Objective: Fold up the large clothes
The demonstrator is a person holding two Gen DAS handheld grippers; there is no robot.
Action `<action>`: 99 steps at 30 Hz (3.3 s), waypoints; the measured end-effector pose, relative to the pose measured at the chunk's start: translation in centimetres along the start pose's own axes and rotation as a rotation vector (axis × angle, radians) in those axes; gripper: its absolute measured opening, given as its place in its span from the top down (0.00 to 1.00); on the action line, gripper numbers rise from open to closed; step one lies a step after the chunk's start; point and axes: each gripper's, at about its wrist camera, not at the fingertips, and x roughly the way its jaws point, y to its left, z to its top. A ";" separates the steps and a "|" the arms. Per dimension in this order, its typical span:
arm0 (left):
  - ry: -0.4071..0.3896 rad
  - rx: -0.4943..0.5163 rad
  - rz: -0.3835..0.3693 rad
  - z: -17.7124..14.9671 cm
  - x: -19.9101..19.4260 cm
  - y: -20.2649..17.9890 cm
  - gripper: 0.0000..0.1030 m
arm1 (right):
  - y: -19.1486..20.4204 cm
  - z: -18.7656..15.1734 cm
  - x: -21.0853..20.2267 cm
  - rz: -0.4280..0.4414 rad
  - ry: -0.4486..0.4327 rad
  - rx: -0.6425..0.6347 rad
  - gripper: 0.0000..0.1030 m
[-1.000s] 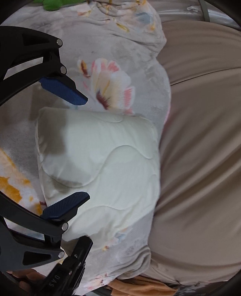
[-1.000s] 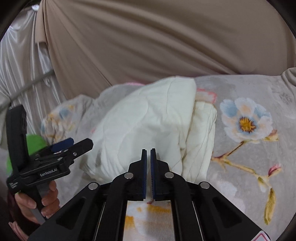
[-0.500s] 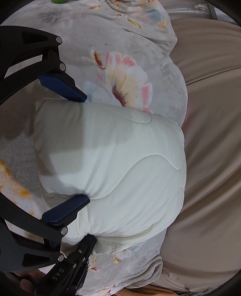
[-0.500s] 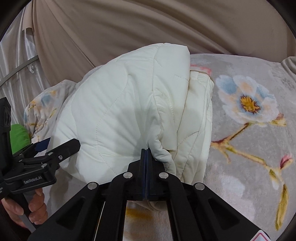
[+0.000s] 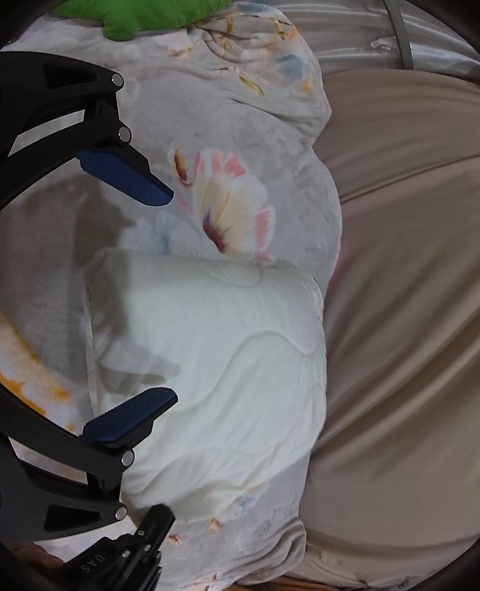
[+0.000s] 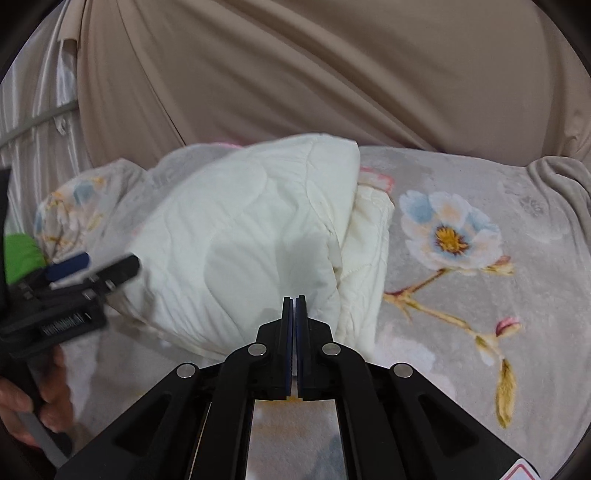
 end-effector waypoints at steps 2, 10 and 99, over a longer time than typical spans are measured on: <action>0.028 -0.003 0.019 -0.4 1.1 0.4 0.06 | -0.4 -0.6 1.1 -0.011 0.030 0.003 1.00; 0.038 0.021 0.035 -1.6 2.7 0.1 0.05 | -0.1 -2.3 3.7 -0.049 0.060 -0.045 1.00; 0.088 0.081 0.085 -10.2 -2.6 -5.8 0.06 | -0.5 -9.5 -2.0 -0.183 0.103 0.027 0.39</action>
